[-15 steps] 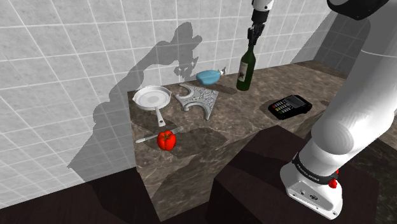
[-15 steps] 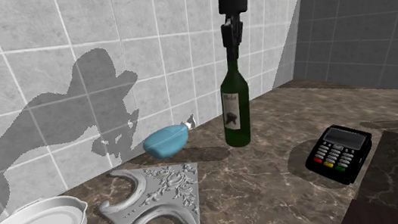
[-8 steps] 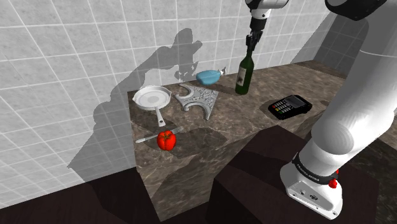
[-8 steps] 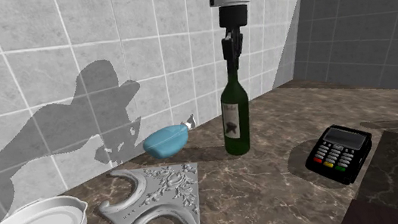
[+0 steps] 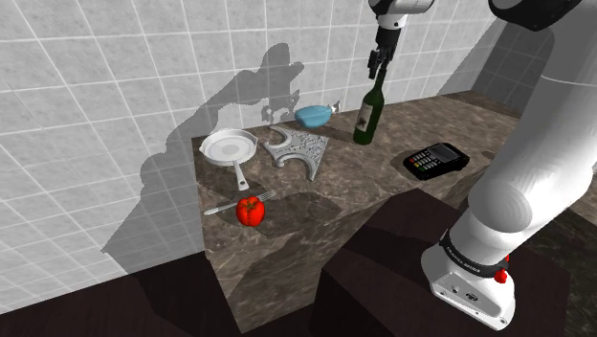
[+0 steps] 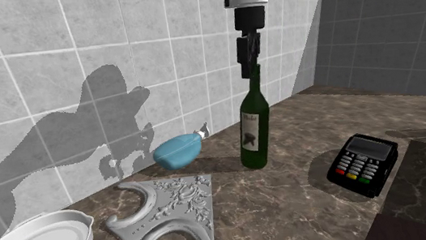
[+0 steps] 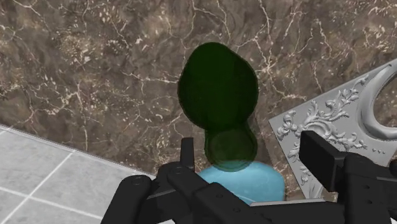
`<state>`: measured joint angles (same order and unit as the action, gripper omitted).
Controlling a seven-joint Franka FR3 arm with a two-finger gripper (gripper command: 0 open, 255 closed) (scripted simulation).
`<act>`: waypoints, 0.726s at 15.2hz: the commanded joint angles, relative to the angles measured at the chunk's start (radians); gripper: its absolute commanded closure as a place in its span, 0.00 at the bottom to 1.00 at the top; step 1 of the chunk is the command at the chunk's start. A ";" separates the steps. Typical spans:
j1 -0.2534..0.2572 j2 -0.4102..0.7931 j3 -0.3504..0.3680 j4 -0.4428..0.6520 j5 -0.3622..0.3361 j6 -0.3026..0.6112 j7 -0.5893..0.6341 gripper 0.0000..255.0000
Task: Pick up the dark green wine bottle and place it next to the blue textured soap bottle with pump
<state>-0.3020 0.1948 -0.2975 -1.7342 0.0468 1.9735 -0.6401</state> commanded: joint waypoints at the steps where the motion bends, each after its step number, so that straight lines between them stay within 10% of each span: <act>1: 0.000 0.000 0.000 0.000 0.000 0.000 0.000 0.00; 11: 0.001 -0.023 -0.002 0.099 -0.008 -0.120 0.006 0.00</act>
<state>-0.3016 0.1754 -0.2993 -1.6352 0.0396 1.8568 -0.6356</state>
